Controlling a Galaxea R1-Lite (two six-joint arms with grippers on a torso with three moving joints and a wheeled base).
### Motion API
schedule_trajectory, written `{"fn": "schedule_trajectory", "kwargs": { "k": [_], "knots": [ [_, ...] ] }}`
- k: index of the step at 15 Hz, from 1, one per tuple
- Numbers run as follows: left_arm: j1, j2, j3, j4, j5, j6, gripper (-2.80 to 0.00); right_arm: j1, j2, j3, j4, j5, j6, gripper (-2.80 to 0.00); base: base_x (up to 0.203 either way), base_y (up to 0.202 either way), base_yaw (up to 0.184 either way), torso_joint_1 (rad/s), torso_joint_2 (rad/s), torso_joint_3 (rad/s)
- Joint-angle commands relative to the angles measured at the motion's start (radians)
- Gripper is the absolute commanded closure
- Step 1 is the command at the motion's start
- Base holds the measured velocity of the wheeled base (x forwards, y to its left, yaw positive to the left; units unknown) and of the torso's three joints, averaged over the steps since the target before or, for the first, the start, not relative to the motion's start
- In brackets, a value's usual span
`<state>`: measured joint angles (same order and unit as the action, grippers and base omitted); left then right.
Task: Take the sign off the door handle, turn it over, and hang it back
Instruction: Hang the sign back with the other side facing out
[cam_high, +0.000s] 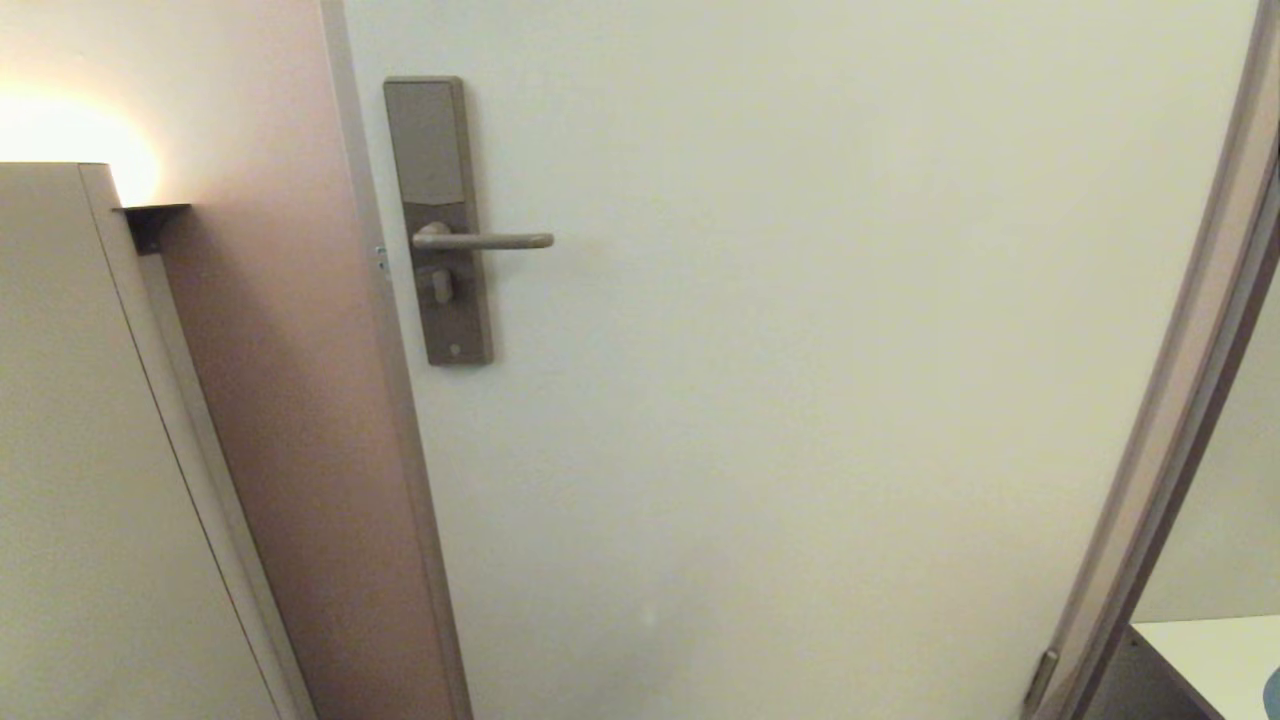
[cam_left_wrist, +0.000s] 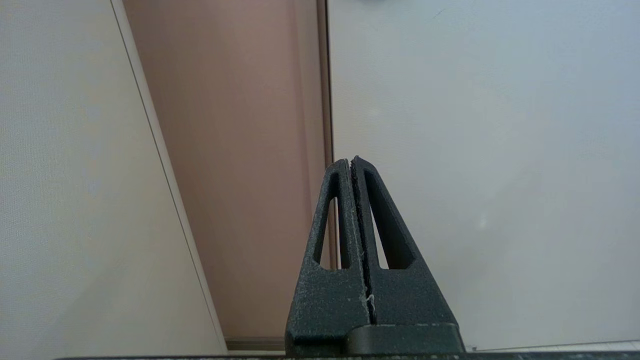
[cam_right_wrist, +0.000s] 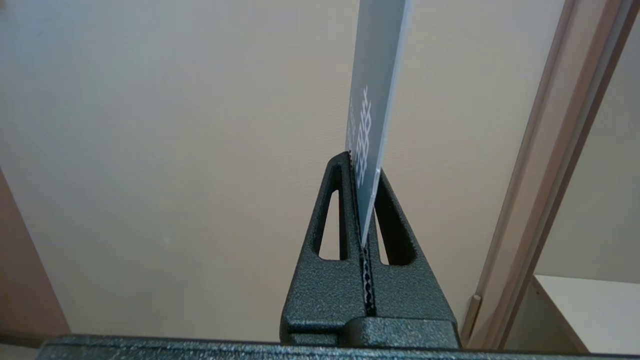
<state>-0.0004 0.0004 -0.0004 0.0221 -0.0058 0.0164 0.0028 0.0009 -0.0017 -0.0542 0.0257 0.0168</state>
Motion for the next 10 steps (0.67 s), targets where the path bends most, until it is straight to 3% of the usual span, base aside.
{"fn": "schedule_trajectory", "kwargs": {
  "k": [1,10],
  "knots": [
    [0.0,0.0,0.0,0.001,0.0,0.0,0.0,0.0,0.001,0.0,-0.001,0.0,0.0,0.0,0.0,0.0,0.0,0.0,0.0,0.0],
    [0.0,0.0,-0.001,0.001,0.0,0.0,0.0,0.0,0.0,0.0,-0.001,0.0,0.0,0.0,0.0,0.0,0.0,0.0,0.0,0.0]
  ]
}}
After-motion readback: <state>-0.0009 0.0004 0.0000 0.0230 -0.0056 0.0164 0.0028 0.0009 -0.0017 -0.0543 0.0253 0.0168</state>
